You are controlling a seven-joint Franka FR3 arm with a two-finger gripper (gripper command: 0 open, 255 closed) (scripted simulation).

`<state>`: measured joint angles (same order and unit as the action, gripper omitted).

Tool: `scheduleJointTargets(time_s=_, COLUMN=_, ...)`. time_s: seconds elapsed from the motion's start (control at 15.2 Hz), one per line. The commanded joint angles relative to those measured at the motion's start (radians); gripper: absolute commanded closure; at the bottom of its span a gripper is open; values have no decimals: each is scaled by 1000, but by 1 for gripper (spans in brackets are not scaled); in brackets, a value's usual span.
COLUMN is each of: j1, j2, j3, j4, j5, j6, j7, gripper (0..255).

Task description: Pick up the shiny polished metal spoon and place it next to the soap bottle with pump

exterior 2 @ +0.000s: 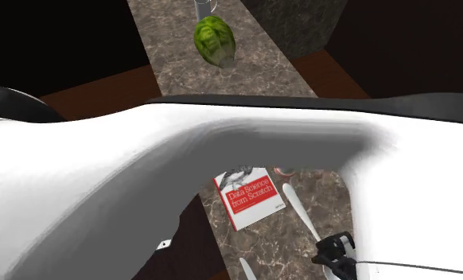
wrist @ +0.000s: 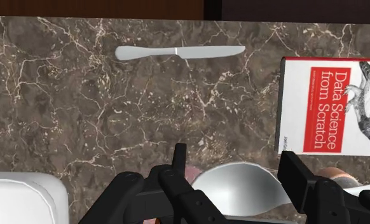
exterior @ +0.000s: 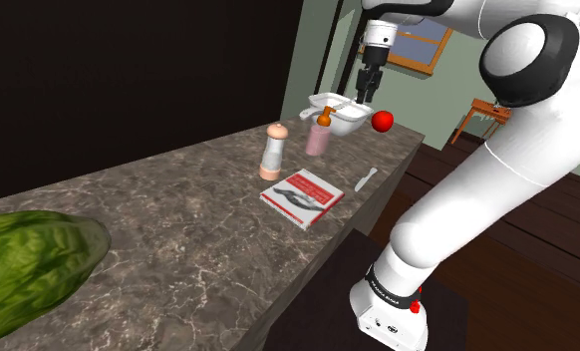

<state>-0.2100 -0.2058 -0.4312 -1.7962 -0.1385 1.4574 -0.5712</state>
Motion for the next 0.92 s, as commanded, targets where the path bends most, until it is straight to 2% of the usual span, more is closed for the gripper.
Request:
scheduleJointTargets(time_s=0.0, j1=-17, j2=54, j3=-39, j4=55, j5=7, j6=1, j7=-63, gripper=255)
scheduleJointTargets(time_s=0.13, j1=-38, j2=112, j3=-76, j4=113, j5=21, j6=1, j7=-125, gripper=255)
scheduleJointTargets(time_s=0.86, j1=-41, j2=91, j3=-76, j4=-57, j5=11, j6=151, j7=-107, gripper=255)
